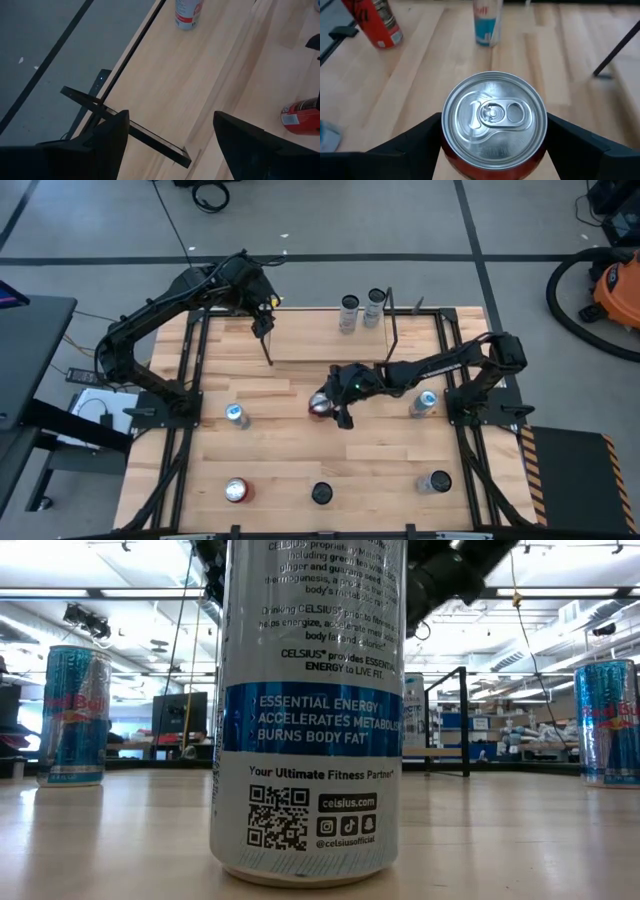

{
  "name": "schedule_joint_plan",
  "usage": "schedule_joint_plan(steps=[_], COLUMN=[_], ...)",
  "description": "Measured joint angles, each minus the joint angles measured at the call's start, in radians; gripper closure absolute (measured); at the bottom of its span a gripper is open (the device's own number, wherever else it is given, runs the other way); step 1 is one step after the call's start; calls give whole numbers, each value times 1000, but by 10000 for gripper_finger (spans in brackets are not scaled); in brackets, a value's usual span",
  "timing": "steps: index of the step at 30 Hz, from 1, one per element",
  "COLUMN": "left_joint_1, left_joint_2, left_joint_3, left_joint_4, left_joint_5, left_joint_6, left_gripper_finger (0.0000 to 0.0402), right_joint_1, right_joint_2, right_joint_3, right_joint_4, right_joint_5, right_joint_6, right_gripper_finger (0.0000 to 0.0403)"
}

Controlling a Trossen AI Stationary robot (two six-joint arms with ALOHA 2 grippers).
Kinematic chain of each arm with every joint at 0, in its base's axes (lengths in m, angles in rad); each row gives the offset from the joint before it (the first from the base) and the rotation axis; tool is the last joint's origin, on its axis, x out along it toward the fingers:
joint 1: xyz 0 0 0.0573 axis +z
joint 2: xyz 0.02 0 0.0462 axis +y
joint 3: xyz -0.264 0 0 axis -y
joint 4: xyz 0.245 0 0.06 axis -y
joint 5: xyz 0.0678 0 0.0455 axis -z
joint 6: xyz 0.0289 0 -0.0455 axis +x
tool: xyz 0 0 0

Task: Place canned beverage on shelf
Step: Put the top red-black soda can on the shelf

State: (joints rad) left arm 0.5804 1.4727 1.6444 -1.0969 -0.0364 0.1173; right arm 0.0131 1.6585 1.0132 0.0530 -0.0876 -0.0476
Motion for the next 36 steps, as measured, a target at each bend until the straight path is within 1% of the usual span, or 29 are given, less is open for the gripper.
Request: schedule_joint_plan(steps=[5,10,14,17,20,24,28,31,36], left_joint_1=[0,0,0,0,0,0,0,0,0], left_joint_2=[0,0,0,0,0,0,0,0,0], left_joint_3=[0,0,0,0,0,0,0,0,0], left_joint_4=[0,-1,-1,-1,-1,-1,-1,0,0], left_joint_5=[0,0,0,0,0,0,0,0,0], left_joint_6=[2,2,7,8,21,33,33,34,37], left_gripper_finger=[111,111,111,111,111,111,111,111,111], right_joint_1=[-64,-151,-239,-310,-380,-447,-478,-480,-478], right_joint_2=[0,-1,-2,-2,-2,7,27,59,96], right_joint_3=[126,240,302,313,313,313,313,313,318], right_joint_4=[-134,-223,-279,-301,-305,-316,-312,-310,-282], right_joint_5=[-1,-10,-49,-84,-141,-144,-161,-168,-149], right_joint_6=[-76,-139,-163,-166,-165,-166,-166,-189,-213], right_gripper_finger=[88,88,88,88,88,88,88,88,88])
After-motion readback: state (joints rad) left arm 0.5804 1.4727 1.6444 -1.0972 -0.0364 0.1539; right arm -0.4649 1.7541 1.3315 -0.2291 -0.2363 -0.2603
